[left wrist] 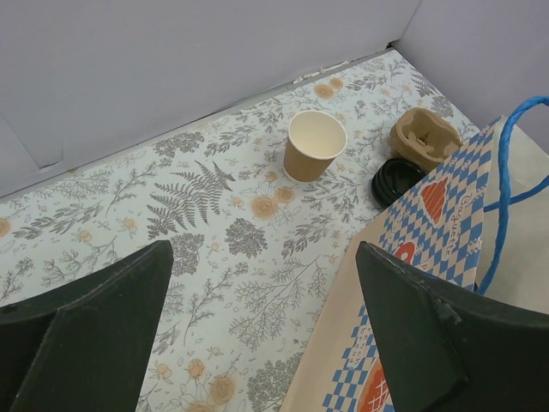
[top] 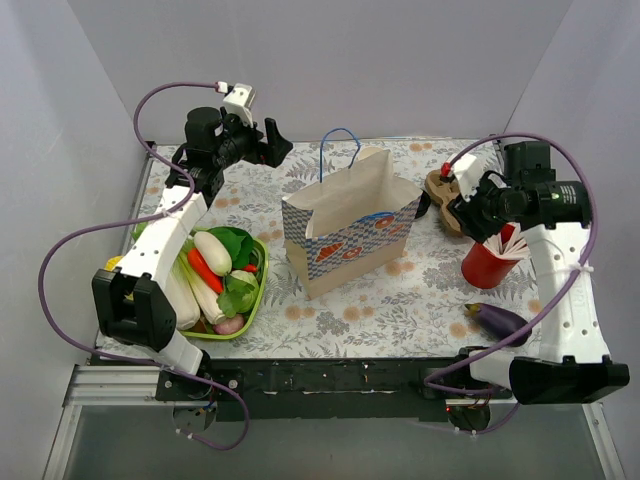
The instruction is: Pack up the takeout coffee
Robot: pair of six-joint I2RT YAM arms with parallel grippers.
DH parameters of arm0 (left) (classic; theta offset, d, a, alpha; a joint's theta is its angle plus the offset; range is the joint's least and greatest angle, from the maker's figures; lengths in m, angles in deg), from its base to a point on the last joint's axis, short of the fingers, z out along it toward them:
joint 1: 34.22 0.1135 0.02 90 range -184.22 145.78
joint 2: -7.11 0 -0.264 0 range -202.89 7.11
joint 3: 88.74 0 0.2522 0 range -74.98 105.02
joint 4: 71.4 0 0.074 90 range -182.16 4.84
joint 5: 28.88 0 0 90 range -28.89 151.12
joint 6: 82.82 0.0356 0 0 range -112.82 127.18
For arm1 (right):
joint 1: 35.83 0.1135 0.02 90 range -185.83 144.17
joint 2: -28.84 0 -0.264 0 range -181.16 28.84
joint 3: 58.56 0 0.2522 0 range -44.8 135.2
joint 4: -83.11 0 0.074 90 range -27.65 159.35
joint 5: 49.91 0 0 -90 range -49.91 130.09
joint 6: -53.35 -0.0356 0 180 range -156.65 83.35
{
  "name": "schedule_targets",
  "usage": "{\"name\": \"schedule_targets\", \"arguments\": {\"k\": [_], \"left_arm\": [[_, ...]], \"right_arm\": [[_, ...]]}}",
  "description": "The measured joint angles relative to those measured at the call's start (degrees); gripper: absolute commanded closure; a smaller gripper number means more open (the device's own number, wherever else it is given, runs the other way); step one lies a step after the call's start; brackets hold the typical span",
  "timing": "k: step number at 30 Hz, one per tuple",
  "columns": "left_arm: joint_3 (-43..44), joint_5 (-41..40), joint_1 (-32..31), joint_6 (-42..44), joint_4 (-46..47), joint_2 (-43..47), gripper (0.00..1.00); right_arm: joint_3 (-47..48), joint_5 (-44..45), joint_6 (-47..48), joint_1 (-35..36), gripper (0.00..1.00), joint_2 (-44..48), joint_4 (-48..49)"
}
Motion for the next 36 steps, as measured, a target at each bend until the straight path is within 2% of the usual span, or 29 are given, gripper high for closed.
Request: {"name": "schedule_targets", "arguments": {"k": [9,21,23,26,27,32,36], "left_arm": [[-1.9,-0.2,0.3,1.4,-0.1,2.6,0.1],[-2.4,0.2,0.3,2.0,-0.1,3.4,0.1],[-2.4,0.5,0.3,2.0,-0.2,3.4,0.1],[-2.4,1.0,0.3,2.0,-0.2,3.4,0.1],[-2.4,1.3,0.3,1.9,-0.2,3.4,0.1],[-2.4,1.9,0.3,1.8,-0.2,3.4,0.1],[-2.4,2.2,0.3,1.7,-0.2,3.3,0.1]], "right_arm": [[-3.4,-0.4,7.3,0.0,0.51,-4.7,0.1],[-9.7,2.8,9.0,0.0,0.62,-4.5,3.2],[-10.5,3.6,9.0,0.0,0.67,-4.3,4.2],[-11.5,4.6,9.1,0.0,0.87,-3.9,5.5],[-11.5,4.9,9.1,0.0,0.98,-3.8,5.7],[-10.6,5.0,9.0,0.0,0.99,-3.5,6.7],[-6.4,2.8,8.9,0.0,0.99,-3.3,6.7]]}}
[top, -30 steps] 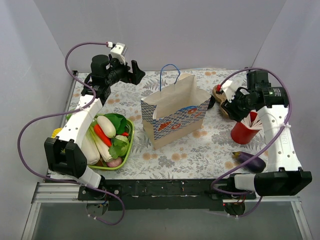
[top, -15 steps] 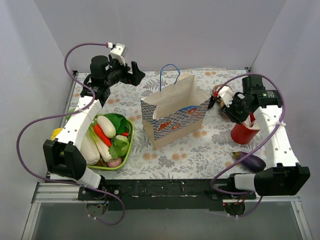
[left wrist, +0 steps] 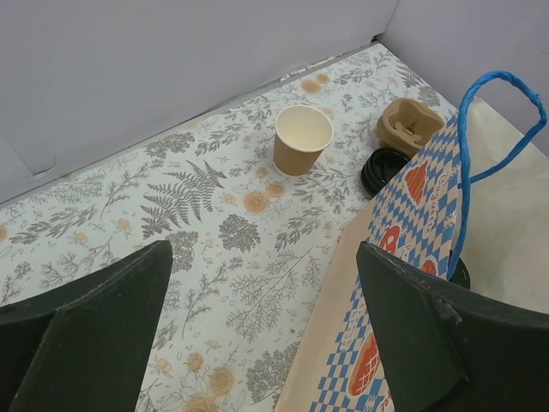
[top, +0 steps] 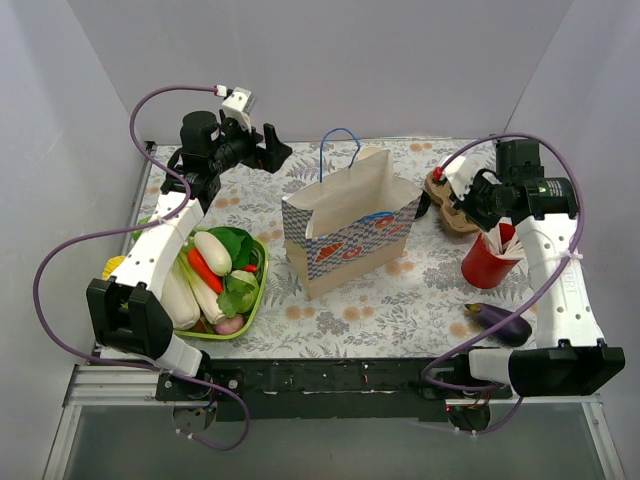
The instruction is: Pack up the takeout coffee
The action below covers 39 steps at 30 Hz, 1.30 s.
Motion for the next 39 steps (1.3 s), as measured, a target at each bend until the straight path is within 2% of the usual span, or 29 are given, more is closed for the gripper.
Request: {"name": "schedule_targets", "arguments": {"k": [8,14,16,19,26,34,39], "left_arm": [[0.1,0.3,0.0,0.0,0.0,-0.7,0.1],[1.7,0.7,0.0,0.0,0.0,-1.7,0.1],[2.5,0.8,0.0,0.0,-0.1,-2.4,0.1],[4.0,1.0,0.0,-0.1,-0.2,-4.0,0.1],[6.8,1.2,0.0,0.0,-1.5,-6.9,0.1],[8.3,0.9,0.0,0.8,-3.5,-8.2,0.1],[8.4,0.2,0.0,1.6,-4.4,-8.2,0.1]], "right_arm": [[11.1,-4.0,-3.3,0.0,0.99,-0.3,-0.7],[30.4,-7.4,-8.3,0.0,0.99,-6.6,-0.5],[39.9,-8.4,-10.2,0.0,0.99,-10.1,-1.1],[46.4,-9.5,-11.7,0.0,0.99,-12.2,0.0],[44.6,-13.0,-17.9,0.8,0.99,-9.4,7.1],[43.7,-22.6,-31.5,1.3,0.99,-9.9,17.5],[41.2,-28.3,-36.5,1.7,0.99,-9.9,19.1]]}}
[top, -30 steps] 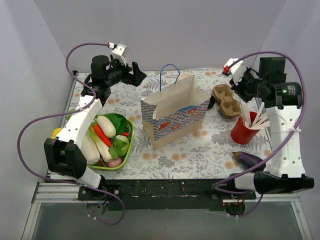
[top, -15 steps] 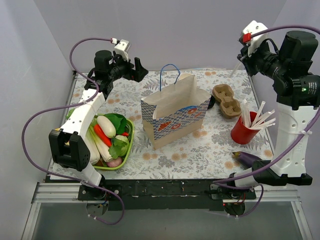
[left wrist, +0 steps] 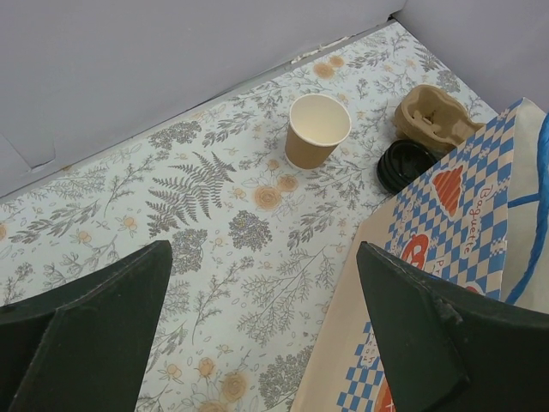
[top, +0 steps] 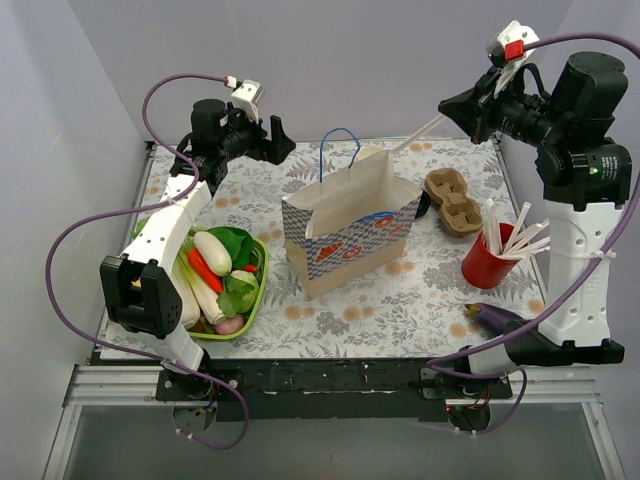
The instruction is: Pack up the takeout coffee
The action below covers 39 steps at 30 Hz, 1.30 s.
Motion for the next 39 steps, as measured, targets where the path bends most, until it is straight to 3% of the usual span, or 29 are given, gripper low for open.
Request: {"name": "schedule_targets", "arguments": {"k": [6,10,11,13,14,15,17,22,25,28,33,36,39], "left_arm": [[-0.6,-0.8,0.0,0.2,-0.5,0.4,0.1],[-1.6,-1.5,0.0,0.5,-0.7,1.0,0.1],[-1.6,-1.6,0.0,0.6,-0.7,1.0,0.1],[-1.8,-1.8,0.0,0.7,-0.7,1.0,0.09],[-1.9,-1.9,0.0,0.8,-0.7,1.0,0.09],[-1.9,-2.0,0.0,0.9,-0.8,1.0,0.09],[-1.9,-2.2,0.0,1.1,-1.0,1.0,0.09],[-1.9,-2.8,0.0,2.0,-1.9,1.2,0.09],[-1.9,-3.0,0.0,2.5,-2.0,1.4,0.09],[-1.9,-3.2,0.0,2.5,-2.0,1.4,0.09],[-1.9,-4.7,0.0,1.0,-1.6,1.4,0.09],[-1.9,-6.7,0.0,-0.7,-0.5,1.4,0.09],[-0.6,-8.7,0.4,-2.8,0.4,1.0,0.09]], "right_arm": [[-5.5,-3.7,-3.1,3.5,0.99,0.9,1.2],[-9.9,-2.6,-3.1,11.0,0.98,0.7,0.5],[-10.2,-2.1,-2.9,13.6,0.93,0.1,-0.2],[-10.0,-1.6,-2.4,19.2,0.65,-1.7,-0.5],[-9.0,-1.0,-2.3,21.4,0.32,-3.0,-1.3],[-6.7,-0.4,-1.8,23.9,0.22,-5.4,-1.8],[-3.4,1.1,-1.7,26.8,0.15,-8.9,-1.7],[-2.6,8.5,-1.2,26.9,0.14,-10.9,-1.3],[-7.5,12.5,-1.6,24.6,0.15,-8.1,1.1],[-11.9,18.9,-3.8,20.6,0.09,-5.3,3.0],[-12.4,39.2,-8.8,16.9,0.04,-6.4,4.8],[-8.1,51.8,-11.3,16.9,0.03,-11.0,3.7],[-7.8,59.5,-11.7,16.9,0.03,-13.0,3.9]]}}
